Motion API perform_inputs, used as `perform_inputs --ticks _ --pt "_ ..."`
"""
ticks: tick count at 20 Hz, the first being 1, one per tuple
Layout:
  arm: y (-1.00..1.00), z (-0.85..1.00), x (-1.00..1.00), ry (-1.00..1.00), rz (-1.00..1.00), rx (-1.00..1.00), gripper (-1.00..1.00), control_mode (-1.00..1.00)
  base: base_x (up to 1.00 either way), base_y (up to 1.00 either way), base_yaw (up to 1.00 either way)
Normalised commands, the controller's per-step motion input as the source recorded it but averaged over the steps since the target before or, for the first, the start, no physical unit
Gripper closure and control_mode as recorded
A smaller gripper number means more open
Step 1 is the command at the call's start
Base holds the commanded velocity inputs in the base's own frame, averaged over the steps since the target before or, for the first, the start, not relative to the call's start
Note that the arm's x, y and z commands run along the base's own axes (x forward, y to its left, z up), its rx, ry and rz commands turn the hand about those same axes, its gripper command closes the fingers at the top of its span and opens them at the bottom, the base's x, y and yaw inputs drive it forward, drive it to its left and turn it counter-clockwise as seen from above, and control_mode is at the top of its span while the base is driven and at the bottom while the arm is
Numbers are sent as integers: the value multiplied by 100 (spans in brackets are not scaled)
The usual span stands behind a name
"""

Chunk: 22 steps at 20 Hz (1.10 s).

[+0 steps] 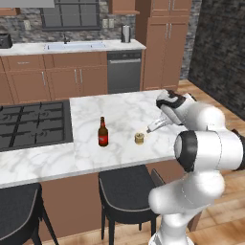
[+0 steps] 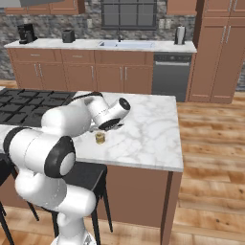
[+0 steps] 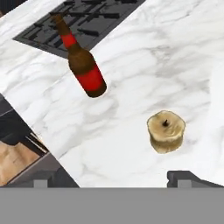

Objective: Get the candle and the beer from the cabinet and move them to the dining counter.

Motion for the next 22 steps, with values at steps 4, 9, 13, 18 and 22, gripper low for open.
perform_inputs --ticks 4,9,13,18,22 --pt "-2 42 -100 0 -25 0 -100 -100 0 0 0" --pt "-2 30 -100 0 -24 -1 -100 -100 0 0 0" --pt "0 39 -80 0 -17 -11 -100 -100 0 0 0" --pt "0 51 -65 0 -13 -17 -100 -100 0 0 0" --pt "0 64 -76 0 -14 -13 -100 -100 0 0 0"
